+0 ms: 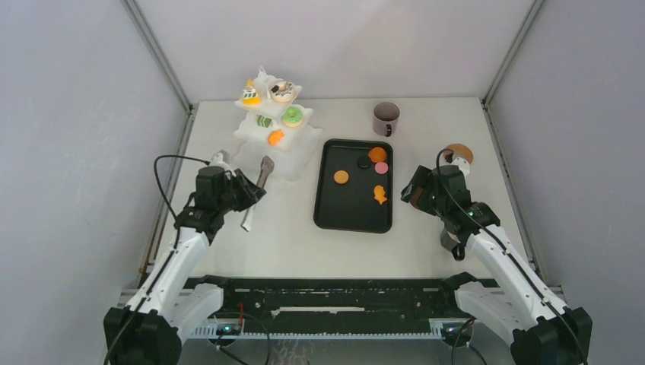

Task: Serve the afternoon tea

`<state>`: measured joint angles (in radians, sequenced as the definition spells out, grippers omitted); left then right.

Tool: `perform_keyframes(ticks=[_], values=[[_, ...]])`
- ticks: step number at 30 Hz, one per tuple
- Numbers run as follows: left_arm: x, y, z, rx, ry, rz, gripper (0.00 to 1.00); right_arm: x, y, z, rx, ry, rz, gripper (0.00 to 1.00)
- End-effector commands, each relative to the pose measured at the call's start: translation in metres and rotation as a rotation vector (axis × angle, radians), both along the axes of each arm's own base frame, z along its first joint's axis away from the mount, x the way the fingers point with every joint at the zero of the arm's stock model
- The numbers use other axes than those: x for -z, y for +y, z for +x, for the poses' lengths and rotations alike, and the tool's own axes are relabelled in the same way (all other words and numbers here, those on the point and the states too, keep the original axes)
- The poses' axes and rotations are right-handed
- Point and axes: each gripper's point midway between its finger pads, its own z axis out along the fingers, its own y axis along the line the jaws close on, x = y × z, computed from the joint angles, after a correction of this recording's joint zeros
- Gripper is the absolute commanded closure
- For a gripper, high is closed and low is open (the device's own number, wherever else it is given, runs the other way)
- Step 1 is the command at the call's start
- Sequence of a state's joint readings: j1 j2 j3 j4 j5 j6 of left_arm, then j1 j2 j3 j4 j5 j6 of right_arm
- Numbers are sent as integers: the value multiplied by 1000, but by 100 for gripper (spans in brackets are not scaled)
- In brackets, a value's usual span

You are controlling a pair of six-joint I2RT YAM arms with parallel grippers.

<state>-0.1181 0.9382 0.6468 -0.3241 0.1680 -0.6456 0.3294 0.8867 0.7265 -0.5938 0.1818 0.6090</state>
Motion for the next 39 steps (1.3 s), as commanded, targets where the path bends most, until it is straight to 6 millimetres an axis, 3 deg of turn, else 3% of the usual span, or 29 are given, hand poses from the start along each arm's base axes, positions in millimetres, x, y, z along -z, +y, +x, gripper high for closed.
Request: perform_keyframes(ticks=[1, 6, 12, 18, 26, 32, 39], values=[[9, -11, -26, 130, 1, 141, 100, -8, 7, 9, -3, -43, 24, 3], [22, -9, -34, 37, 13, 346, 100, -6, 7, 6, -6, -36, 14, 3], [60, -15, -53, -116, 42, 393, 100, -5, 6, 4, -12, -31, 6, 3], [84, -3, -71, -197, 68, 472, 99, -4, 4, 2, -15, -26, -9, 3], [118, -1, -77, -204, 162, 541, 66, -4, 9, 4, -21, -25, 12, 3], [136, -6, -72, -229, 212, 485, 58, -5, 8, 2, -27, -28, 2, 3], [146, -4, -76, -237, 240, 420, 35, -6, 6, 1, -16, -31, 1, 3]])
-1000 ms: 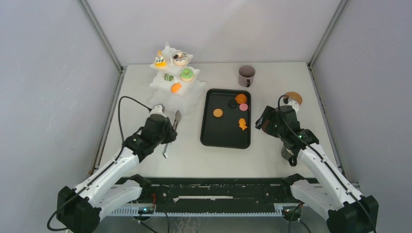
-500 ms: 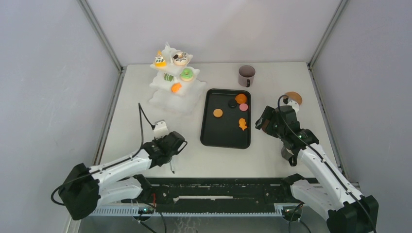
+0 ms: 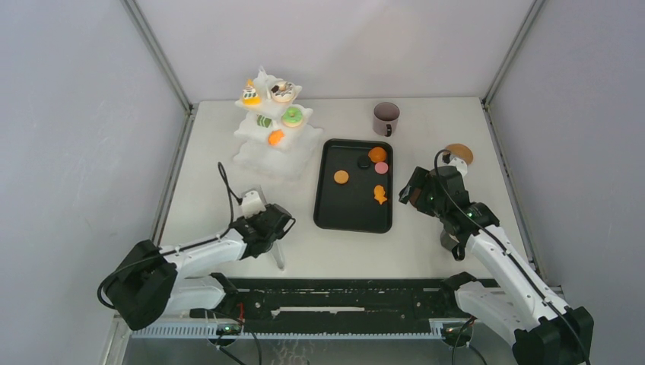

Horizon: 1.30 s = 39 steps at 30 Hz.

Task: Serve the afternoon tea

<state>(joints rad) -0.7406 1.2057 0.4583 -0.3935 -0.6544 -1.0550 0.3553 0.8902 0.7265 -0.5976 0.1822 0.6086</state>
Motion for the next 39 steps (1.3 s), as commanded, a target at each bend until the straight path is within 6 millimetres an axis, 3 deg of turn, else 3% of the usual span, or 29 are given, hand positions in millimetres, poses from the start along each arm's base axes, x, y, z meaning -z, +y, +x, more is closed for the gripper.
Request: perform_keyframes(ticks=[1, 12, 23, 33, 39], values=[[17, 3, -11, -23, 39, -69, 34, -8, 0, 4, 8, -38, 7, 3], [25, 3, -24, 24, 85, -127, 32, -9, 5, 5, -3, -42, 19, 3], [29, 4, -31, 35, 176, -72, 36, -11, 9, 5, -11, -48, 34, 3], [29, 4, -33, 19, 217, -53, 47, -10, 8, 3, -3, -45, 27, 3], [1, 4, -23, 31, 165, -50, 68, -11, 8, 4, -3, -48, 27, 3]])
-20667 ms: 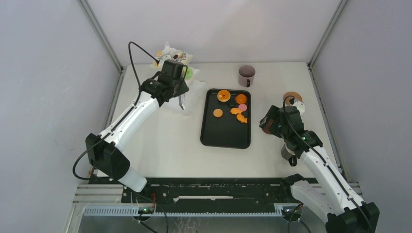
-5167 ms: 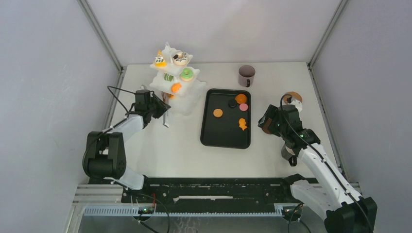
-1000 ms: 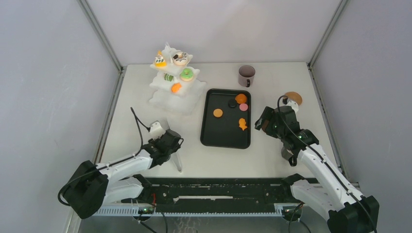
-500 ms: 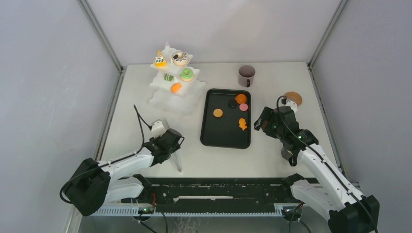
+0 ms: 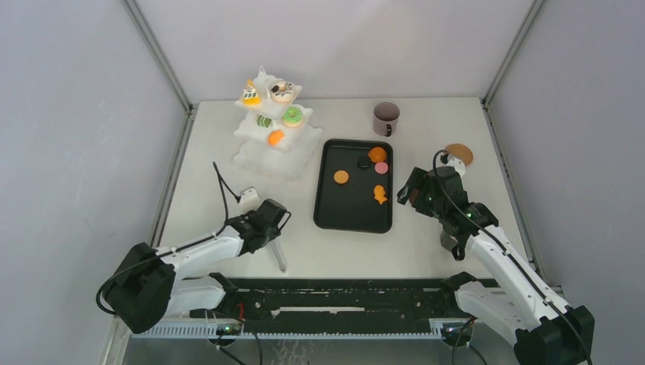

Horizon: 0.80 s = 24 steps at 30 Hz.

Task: Serve the afternoon tea

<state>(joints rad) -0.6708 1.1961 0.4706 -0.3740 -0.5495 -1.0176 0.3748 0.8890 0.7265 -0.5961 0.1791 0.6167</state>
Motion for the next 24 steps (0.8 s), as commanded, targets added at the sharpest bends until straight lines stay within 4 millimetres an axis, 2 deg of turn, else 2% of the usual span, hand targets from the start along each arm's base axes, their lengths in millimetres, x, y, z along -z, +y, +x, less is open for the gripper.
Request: perform_keyframes(ticks=[1, 5, 10, 12, 18, 24], values=[[-6, 8, -26, 43, 112, 27, 71, -10, 2, 5, 14, -47, 18, 3], [-43, 1, -17, 162, 38, 23, 75, -9, 0, 4, 19, -46, 10, 3], [-70, -5, -14, 263, 13, 37, 98, -10, 1, 5, 20, -46, 18, 3], [-74, -4, -11, 271, -6, 52, 100, -9, 1, 5, 21, -44, 20, 3], [-59, -4, 6, 210, -36, 76, 100, -8, 2, 4, 18, -39, 18, 3], [-34, 5, 11, 24, -6, 59, 98, -10, -5, 0, 35, -42, -1, 3]])
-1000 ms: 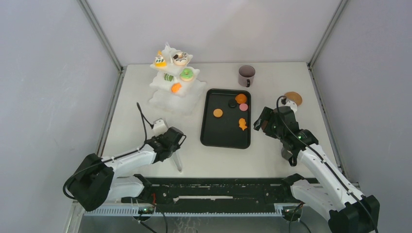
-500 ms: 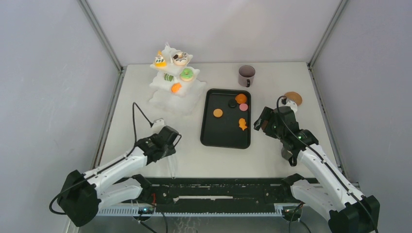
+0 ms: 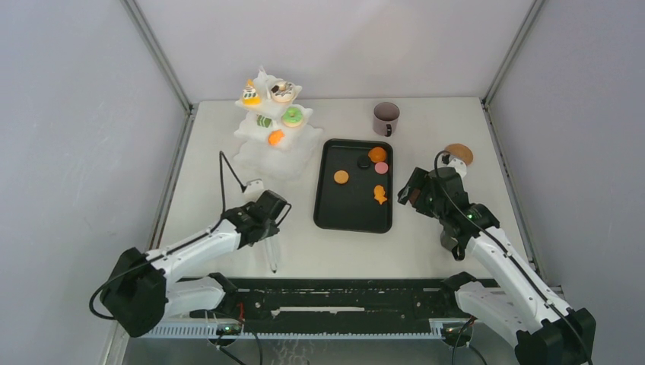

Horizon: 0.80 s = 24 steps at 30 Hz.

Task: Serve the afternoon tea

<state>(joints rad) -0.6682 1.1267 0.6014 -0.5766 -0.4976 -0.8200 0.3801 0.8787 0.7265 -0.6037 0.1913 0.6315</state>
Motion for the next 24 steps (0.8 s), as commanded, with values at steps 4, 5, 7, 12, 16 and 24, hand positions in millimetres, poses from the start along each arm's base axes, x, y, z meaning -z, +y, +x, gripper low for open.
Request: perform_keyframes(ticks=[4, 5, 7, 12, 16, 24], values=[[20, 6, 22, -188, -56, -85, 80, -7, -5, 1, 20, -36, -13, 3], [22, 7, 23, -195, -55, -86, 76, -7, -4, 1, 19, -36, -11, 3], [26, 8, 24, -195, -47, -81, 66, -7, -3, 2, 12, -37, -10, 3], [37, 6, 20, -171, 3, -84, 39, -8, -3, 3, 13, -39, -7, 3], [38, 4, 12, -154, 24, -105, 21, -7, -3, 2, 15, -34, -9, 3], [43, 3, -9, -147, 85, -143, 18, -7, -2, 3, 18, -35, -4, 3]])
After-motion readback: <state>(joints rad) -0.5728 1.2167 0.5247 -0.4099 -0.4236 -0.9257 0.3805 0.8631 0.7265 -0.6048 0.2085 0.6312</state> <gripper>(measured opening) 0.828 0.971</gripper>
